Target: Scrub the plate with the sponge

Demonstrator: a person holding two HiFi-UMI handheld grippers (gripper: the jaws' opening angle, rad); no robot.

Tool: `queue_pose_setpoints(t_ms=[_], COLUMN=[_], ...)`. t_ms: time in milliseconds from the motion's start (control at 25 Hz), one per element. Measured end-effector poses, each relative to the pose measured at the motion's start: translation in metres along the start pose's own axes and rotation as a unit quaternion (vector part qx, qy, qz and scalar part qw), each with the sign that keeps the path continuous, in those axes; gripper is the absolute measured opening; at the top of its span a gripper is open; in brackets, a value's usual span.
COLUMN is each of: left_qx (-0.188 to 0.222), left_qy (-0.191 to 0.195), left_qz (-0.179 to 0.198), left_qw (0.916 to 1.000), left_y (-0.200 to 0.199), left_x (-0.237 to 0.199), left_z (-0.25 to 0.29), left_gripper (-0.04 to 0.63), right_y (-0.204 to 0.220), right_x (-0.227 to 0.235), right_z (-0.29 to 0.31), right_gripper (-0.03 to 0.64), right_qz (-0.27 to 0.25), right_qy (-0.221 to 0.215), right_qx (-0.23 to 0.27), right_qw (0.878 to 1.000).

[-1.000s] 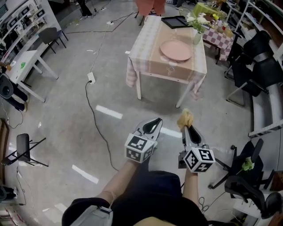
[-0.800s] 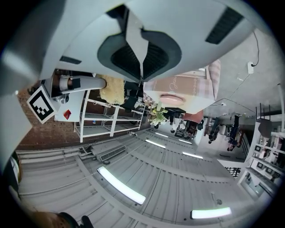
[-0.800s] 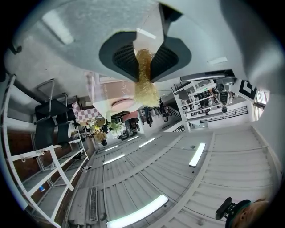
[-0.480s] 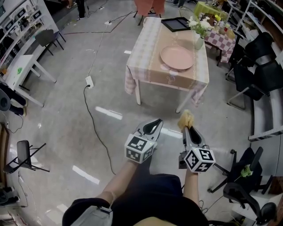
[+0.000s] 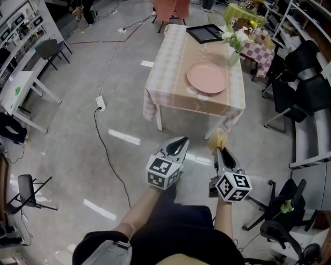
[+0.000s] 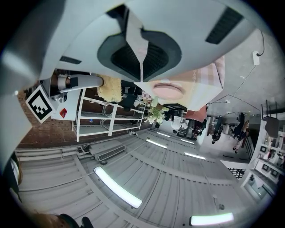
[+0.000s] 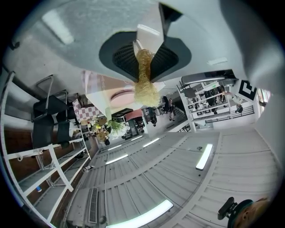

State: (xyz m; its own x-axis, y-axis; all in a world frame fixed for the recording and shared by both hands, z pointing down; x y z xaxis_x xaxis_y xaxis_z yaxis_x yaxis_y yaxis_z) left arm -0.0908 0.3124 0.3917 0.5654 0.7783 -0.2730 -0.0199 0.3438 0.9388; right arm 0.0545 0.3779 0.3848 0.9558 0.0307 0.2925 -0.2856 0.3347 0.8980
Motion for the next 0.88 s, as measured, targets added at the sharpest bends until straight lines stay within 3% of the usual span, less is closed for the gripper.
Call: queue_pose_setpoints(t_ms=[520,880], left_qx=[0.022,0.014], left_qy=[-0.002,-0.005], left_qz=[0.011,0.007], left_qw=[0.9997,0.9999], left_y=[-0.036,-0.041], left_x=[-0.053,-0.086], left_z=[0.042,0.053], left_gripper=[0.026,0.026], right_y=[-0.029,-0.036], right_x=[0.016,0.013], right_z=[0.064,0.096], right_gripper=[0.081,0.081], right_qz=[0.003,0.011], right_qy=[0.017,0.027], right_qx=[0.012,0.014], right_qw=[1.000,0.999])
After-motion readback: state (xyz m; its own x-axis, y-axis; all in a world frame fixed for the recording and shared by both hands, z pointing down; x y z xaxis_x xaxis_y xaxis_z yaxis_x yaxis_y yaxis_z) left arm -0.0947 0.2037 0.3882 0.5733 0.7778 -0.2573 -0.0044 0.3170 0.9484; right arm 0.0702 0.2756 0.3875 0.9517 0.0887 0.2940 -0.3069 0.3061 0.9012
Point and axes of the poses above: the fingertips, and each gripper's own axes: z forward along the fingers, x to its right, y out of its underside, the point moved 3 cm from there along -z, backward along the fingers, and after that the axes turned 4 degrees about y, right-handed, at the moved point
